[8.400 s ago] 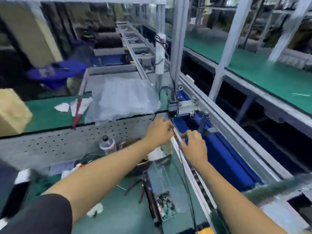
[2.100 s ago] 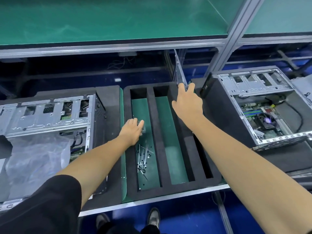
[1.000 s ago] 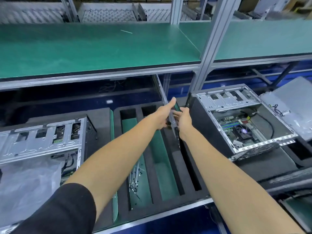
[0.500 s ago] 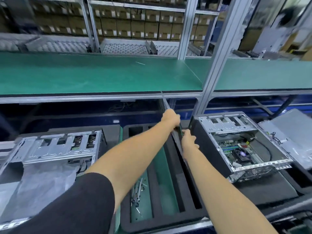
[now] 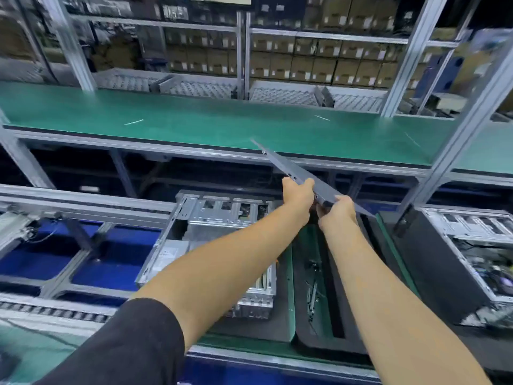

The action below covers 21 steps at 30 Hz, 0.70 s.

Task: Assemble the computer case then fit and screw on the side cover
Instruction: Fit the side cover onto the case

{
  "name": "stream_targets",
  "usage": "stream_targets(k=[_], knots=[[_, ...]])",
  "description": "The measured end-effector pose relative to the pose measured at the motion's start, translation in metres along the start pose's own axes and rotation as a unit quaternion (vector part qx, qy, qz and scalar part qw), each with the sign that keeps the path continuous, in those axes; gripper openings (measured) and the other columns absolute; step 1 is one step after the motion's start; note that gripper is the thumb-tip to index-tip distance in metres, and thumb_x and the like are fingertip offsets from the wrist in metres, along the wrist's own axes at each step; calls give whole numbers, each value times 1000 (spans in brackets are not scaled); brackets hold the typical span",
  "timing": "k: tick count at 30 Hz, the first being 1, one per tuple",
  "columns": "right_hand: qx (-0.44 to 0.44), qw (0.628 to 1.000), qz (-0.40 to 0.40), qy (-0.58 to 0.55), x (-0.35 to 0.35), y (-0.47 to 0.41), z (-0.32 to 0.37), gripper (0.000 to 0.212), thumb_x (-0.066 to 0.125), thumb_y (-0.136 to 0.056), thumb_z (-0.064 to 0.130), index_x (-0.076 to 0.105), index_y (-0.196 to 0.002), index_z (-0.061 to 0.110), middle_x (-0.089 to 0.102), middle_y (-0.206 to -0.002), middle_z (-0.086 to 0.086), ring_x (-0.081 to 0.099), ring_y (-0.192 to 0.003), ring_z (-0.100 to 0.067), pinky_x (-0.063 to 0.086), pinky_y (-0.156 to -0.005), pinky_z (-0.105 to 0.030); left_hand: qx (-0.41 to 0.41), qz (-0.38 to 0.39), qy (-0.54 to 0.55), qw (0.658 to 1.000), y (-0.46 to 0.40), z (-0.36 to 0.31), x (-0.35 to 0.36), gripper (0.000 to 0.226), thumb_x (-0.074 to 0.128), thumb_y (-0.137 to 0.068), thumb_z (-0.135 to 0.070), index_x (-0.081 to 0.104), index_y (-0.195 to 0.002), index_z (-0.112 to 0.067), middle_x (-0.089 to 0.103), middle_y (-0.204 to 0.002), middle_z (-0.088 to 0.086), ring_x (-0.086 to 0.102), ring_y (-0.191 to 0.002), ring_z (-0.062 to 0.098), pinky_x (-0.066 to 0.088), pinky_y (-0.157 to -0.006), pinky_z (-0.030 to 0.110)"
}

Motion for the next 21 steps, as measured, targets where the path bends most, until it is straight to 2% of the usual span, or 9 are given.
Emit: stream_targets(k=[1,2,4,6,12,15,17,19,21], knots=[[29,996,68,-48,22,15,-19,43,53,-97,16,50,-138,7,63,-132,-15,70,-92,-33,60,-67,-40,9,1,17,1000,9,3,-21,25,60,-94,-9,40,-109,-12,57,-97,7,55,-77,18,48,-65,29],[21,995,80,-50,32,23,-32,35,54,-95,12,54,-130,7,67,-122,-17,70,-87,-34,61,-69,-41,17,-23,36,999,13,10,-49,31,64,-92,-6,39,-108,-15,57,-96,6,57,-77,18,50,-66,29],[37,991,118,-49,51,47,-69,23,53,-95,4,55,-118,6,66,-112,-19,69,-96,-38,60,-88,-49,40,-58,58,996,19,24,-107,44,71,-84,0,37,-106,-18,59,-98,8,59,-78,18,52,-67,30],[36,989,144,-2,62,59,-99,13,53,-97,1,56,-110,4,65,-109,-20,66,-104,-39,55,-98,-51,48,-66,81,993,27,37,-147,51,77,-77,3,39,-104,-17,62,-101,11,62,-81,20,54,-66,29],[38,979,158,125,67,77,-170,19,54,-96,1,57,-115,4,65,-111,-18,63,-98,-35,53,-98,-48,39,-78,144,986,62,83,-231,47,87,-76,-6,54,-106,-19,71,-107,0,70,-95,15,55,-71,21],[8,969,163,184,62,73,-179,27,54,-92,-1,57,-117,9,64,-115,-16,61,-99,-34,52,-88,-45,-22,-88,112,990,84,121,-251,38,84,-83,-26,57,-107,-14,74,-96,-4,71,-81,2,51,-58,12],[-27,953,168,251,60,69,-175,23,55,-90,0,58,-110,12,63,-116,-16,59,-98,-32,49,-85,-41,-81,-64,72,992,94,150,-255,36,76,-89,-37,57,-105,-11,77,-87,-5,72,-77,6,53,-63,21],[-79,931,143,326,56,60,-166,16,55,-90,-3,60,-100,9,65,-116,-19,57,-96,-29,46,-80,-35,-117,-22,53,991,100,168,-252,37,68,-95,-38,55,-109,-7,79,-90,1,74,-82,16,53,-68,29],[-132,907,95,389,47,51,-159,17,54,-92,-6,62,-104,3,65,-124,-22,56,-100,-28,43,-83,-34,-141,0,37,989,104,177,-248,36,63,-99,-37,53,-113,-6,78,-94,6,73,-80,18,53,-65,28]])
Point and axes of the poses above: each hand's wrist, its own y-axis away from the middle knuckle, its own x-axis out of the palm, z = x × y, the point moved 10 cm from there along -y, towards the middle knuckle
